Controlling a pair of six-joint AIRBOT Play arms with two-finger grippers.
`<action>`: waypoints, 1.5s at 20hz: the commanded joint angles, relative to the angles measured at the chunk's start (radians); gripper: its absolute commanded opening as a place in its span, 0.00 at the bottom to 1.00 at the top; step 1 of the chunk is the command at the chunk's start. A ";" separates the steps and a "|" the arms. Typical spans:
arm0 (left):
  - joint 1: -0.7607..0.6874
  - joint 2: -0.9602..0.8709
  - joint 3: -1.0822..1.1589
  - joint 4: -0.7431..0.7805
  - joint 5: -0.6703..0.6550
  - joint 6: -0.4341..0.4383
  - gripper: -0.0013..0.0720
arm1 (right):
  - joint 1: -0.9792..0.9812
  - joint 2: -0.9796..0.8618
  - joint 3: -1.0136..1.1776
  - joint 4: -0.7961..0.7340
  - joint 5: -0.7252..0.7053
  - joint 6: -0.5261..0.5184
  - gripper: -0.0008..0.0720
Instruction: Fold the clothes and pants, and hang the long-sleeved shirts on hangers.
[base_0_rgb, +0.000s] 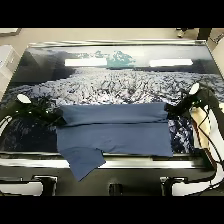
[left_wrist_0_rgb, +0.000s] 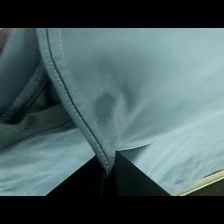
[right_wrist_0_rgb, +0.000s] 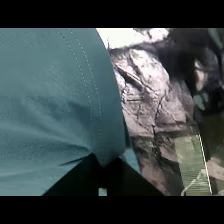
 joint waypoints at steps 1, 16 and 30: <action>-0.008 -0.005 -0.033 0.004 0.018 -0.003 0.05 | 0.000 -0.006 -0.007 0.002 0.033 -0.005 0.06; 0.166 0.358 -0.372 0.064 -0.127 0.080 0.71 | -0.220 0.126 -0.038 -0.034 0.280 -0.077 0.71; 0.030 0.437 -0.705 -0.050 0.066 0.094 0.70 | -0.218 0.148 -0.092 0.049 0.272 -0.113 0.69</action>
